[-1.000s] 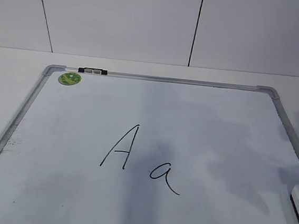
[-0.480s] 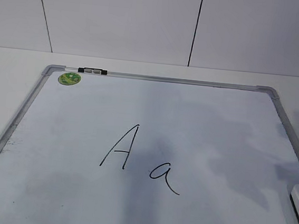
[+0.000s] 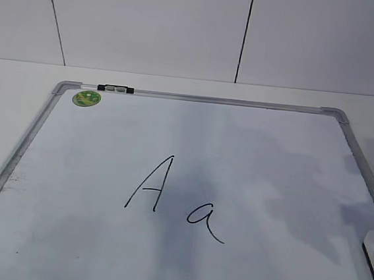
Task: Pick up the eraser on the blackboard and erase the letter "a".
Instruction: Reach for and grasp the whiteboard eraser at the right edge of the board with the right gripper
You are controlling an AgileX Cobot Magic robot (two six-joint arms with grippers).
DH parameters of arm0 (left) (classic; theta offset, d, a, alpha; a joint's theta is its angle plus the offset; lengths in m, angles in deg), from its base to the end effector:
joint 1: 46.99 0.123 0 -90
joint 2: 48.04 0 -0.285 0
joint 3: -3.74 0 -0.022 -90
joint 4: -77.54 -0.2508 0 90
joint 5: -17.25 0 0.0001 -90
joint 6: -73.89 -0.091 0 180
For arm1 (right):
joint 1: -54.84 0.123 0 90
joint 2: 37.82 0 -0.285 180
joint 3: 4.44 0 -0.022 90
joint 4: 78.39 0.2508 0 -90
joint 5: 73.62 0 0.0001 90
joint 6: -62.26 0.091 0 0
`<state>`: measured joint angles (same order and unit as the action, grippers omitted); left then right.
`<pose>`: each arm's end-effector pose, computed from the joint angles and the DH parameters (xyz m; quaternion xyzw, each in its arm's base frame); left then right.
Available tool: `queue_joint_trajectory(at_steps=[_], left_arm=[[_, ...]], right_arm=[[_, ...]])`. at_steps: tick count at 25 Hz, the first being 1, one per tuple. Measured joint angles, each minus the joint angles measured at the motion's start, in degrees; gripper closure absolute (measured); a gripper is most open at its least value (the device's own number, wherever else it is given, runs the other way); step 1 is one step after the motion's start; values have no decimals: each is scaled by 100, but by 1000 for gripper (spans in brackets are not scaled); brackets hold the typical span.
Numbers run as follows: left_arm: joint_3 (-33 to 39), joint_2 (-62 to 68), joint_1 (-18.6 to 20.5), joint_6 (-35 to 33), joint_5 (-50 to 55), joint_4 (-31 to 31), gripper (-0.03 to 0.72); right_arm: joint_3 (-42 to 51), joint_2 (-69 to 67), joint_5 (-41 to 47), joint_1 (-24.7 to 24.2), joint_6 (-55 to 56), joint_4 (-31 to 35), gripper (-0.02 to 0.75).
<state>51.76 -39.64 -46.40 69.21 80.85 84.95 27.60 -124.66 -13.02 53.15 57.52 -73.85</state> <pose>-0.0067 -0.0106 0.2766 0.0349 0.8636 -0.0415 0.5012 0.2155 -0.0001 0.2149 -0.0073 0.9994 0.0343 0.0065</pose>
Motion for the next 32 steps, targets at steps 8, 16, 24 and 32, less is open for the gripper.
queue_joint_trajectory(at_steps=[8, 16, 24, 32], left_arm=[[0, 0, 0, 0, 0, 0, 454], [0, 0, 0, 0, 0, 0, 454], [0, 0, 0, 0, 0, 0, 454], [0, 0, 0, 0, 0, 0, 454]], right_arm=[[210, -30, -288, 0, 25, 36, 63], [319, -30, -424, 75, 25, 87, 63], [319, -30, -573, 135, 174, 55, 63], [319, -198, -607, 135, 275, -54, 63]])
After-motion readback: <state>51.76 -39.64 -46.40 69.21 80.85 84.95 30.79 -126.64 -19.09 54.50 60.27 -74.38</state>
